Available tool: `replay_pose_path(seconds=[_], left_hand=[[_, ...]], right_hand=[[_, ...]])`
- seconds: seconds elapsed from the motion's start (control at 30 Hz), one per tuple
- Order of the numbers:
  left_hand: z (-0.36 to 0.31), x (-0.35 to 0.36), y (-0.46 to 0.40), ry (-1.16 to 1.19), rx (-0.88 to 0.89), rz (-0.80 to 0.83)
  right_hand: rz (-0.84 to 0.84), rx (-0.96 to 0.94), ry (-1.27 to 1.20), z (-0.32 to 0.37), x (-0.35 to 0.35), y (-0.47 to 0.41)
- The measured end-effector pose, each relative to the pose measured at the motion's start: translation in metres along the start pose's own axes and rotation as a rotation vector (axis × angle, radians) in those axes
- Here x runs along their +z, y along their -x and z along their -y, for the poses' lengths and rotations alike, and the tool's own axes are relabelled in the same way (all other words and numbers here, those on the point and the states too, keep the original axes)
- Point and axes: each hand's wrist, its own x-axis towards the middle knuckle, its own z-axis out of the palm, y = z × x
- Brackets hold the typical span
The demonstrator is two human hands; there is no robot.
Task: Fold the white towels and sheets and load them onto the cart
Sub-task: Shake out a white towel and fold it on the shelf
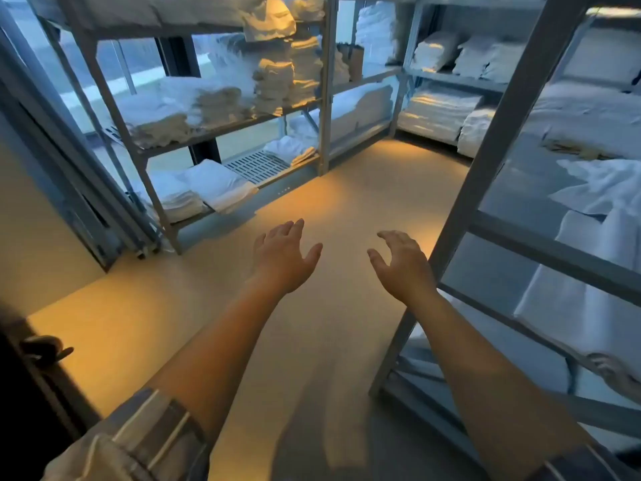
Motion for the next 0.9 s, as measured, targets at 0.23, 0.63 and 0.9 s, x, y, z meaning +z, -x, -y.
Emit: replay_pose_path(seconds=[0.23,0.63,0.9], left_hand=[[0.015,0.044,-0.057,-0.002,0.017,0.059],[0.083,0.109,-0.256,-0.050,0.110,0.193],[0.093,0.132,-0.376,-0.043,0.231,0.232]], right_hand=[[0.028,0.055,0.027,-0.027,0.044,-0.048],[0.019,0.204,0.056,-0.040,0.133,-0.225],[-0.037,0.328,0.068,-0.054,0.150,-0.314]])
